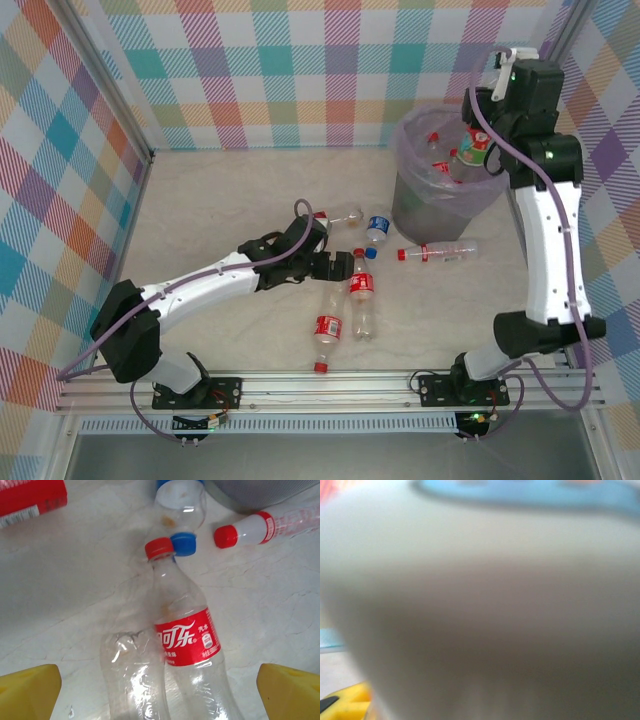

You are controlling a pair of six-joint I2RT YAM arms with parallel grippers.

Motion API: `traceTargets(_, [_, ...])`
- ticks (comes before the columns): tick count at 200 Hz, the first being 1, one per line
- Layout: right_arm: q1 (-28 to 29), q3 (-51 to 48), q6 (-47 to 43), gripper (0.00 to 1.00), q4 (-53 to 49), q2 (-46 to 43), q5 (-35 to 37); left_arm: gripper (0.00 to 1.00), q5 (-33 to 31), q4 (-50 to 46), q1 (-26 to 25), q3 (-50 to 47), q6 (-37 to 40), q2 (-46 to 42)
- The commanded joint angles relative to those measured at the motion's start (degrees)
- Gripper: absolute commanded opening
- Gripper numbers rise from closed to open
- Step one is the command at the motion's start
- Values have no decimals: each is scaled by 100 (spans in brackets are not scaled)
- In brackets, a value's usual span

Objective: Put the plastic bottles in the bin

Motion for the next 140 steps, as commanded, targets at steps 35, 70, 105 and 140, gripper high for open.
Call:
traceTargets(35, [-351, 380, -800, 44, 212, 1025, 490, 100, 258, -868, -68, -241, -103, 112])
traceTargets(70, [-412, 100, -644, 44, 191, 1352, 198, 98, 370, -903, -178, -347, -132, 228])
traceTargets(105, [-413, -143, -333, 44, 153, 1603, -3, 97, 377, -1016, -177, -401, -227, 453])
traceTargets(140, [-445, -374, -225, 45, 89, 1806, -82, 94, 404, -825, -178, -546, -370, 610])
